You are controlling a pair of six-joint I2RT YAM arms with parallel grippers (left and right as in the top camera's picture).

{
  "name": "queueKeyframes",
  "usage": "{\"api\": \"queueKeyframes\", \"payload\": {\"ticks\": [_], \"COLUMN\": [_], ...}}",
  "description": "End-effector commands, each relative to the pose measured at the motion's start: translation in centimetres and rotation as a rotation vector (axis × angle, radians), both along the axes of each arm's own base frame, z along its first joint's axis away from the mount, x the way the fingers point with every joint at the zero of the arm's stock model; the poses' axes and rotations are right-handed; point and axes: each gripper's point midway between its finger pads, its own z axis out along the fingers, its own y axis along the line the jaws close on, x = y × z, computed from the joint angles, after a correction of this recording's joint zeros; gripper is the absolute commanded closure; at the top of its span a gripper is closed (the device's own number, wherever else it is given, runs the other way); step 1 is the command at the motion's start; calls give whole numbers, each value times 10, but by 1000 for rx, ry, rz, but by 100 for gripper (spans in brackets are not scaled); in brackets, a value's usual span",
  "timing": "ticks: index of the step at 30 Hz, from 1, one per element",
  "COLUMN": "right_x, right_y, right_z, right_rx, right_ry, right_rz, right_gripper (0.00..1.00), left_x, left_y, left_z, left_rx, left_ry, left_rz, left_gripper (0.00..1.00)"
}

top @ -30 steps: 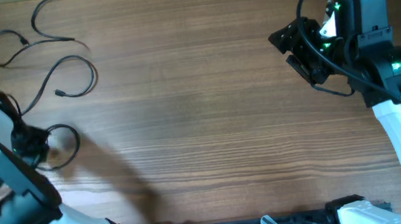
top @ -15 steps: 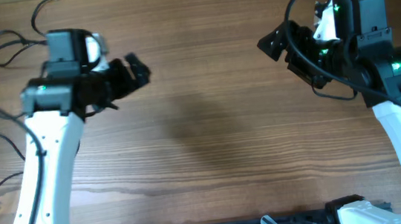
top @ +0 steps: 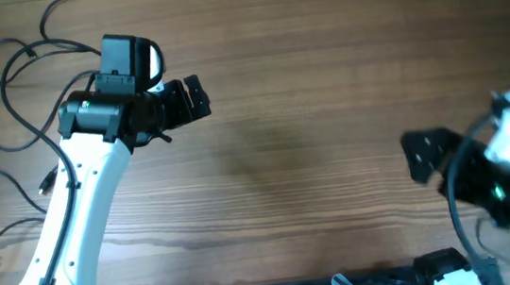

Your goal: Untangle cables

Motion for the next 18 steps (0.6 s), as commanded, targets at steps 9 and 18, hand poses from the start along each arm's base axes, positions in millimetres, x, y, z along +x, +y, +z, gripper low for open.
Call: {"api": "queueKeyframes", "payload": {"ticks": [9,18], "right_x": [-21,-22], "right_y": [-26,-27], "right_z": [-1,-2], "right_rx": [21,26], "right_ry": [9,17], "right_rz": [-205,-212], "right_gripper": [0,0], "left_x": [-1,-1], "left_y": [1,1], "left_z": [-4,-4], "left_rx": [19,19], "left_ry": [5,5], "left_rz": [-8,-8], "left_gripper": [0,0]}}
